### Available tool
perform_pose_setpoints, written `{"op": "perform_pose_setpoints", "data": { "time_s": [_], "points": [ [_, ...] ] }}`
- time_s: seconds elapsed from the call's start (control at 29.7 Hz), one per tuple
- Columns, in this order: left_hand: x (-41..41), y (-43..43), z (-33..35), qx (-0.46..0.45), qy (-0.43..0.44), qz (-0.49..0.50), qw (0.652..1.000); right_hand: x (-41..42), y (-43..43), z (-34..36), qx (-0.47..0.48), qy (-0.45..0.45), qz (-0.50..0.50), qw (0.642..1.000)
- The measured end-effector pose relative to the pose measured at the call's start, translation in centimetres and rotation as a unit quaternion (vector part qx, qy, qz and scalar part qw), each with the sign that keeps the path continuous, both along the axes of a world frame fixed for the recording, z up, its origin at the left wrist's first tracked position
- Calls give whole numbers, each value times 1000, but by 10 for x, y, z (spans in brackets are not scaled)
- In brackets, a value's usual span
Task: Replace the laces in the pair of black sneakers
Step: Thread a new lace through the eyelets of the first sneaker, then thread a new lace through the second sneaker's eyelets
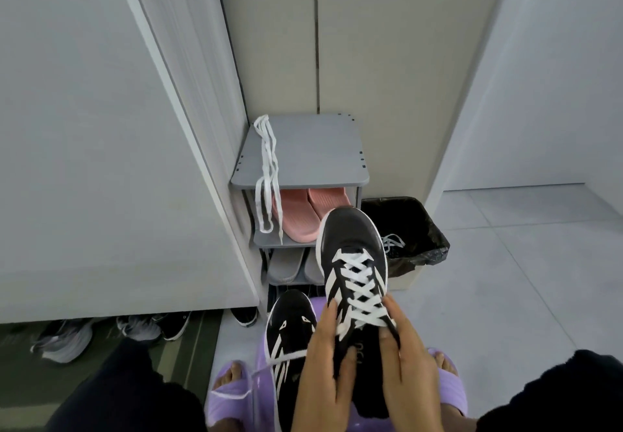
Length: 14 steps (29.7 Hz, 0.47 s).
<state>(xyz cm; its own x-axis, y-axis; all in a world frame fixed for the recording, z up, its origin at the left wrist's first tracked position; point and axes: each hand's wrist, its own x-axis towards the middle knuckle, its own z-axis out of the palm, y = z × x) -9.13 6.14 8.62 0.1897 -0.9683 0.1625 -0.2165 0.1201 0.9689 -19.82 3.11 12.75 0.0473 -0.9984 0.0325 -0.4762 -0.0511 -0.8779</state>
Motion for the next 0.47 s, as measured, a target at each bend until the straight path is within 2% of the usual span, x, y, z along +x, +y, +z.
{"op": "perform_pose_setpoints", "data": {
  "time_s": [0.13, 0.2, 0.3, 0.47],
  "points": [
    [-4, -17, 42, -76, -78, 72, 991, 6, -18, 30, -61, -51, 2, 997],
    [-1, -38, 72, -85, -43, 40, 995, 12, -37, 50, -98, -73, -5, 992],
    [11, -82, 108, -117, -53, 44, 991, 20, -75, 84, -115, -88, 9, 989],
    [35, -168, 162, -84, -93, 96, 987, 40, -158, 144, -71, -69, 64, 993]
  ]
}}
